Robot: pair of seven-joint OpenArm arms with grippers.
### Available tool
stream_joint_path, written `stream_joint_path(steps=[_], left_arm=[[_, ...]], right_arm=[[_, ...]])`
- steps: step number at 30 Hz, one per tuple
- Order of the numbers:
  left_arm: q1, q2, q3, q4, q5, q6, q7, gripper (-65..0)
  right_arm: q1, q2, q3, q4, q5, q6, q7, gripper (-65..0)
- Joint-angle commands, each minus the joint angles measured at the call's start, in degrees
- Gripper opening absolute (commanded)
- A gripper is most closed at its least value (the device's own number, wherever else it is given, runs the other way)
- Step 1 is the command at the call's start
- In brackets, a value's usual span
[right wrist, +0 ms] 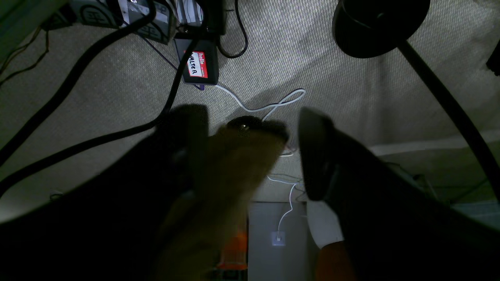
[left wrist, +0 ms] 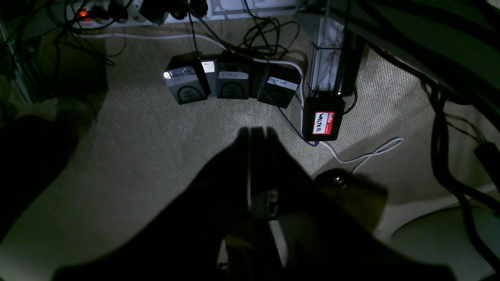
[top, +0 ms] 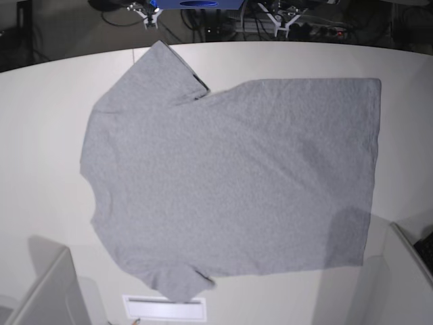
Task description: Fold the T-shirt properly
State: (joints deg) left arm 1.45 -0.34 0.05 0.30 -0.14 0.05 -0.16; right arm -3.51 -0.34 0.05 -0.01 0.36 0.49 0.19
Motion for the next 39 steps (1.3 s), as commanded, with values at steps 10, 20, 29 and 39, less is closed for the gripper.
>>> stream_joint_path(steps=[10, 20, 29, 39], left_arm=[[0.96, -0.06, -0.10, 0.19, -0.17, 0.43, -0.14, -65.0], [0.96, 0.03, -0.10, 0.19, -0.25, 0.43, 0.30, -65.0], [0.96, -0.14, -0.10, 0.01, -0.25, 0.52, 0.38, -65.0], [1.05, -0.50, 0.52, -0.25, 0.27, 0.52, 0.47, -65.0]], right_arm=[[0.04, -0.06, 0.25, 0.01, 0.12, -0.10, -0.14, -65.0], [0.04, -1.29, -0.19, 0.01, -0.14, -0.10, -0.14, -65.0], [-0.05, 0.03, -0.19, 0.01, -0.14, -0.27, -0.23, -65.0], [-1.55, 0.03, -0.19, 0.14, -0.14, -0.27, -0.14, -65.0]])
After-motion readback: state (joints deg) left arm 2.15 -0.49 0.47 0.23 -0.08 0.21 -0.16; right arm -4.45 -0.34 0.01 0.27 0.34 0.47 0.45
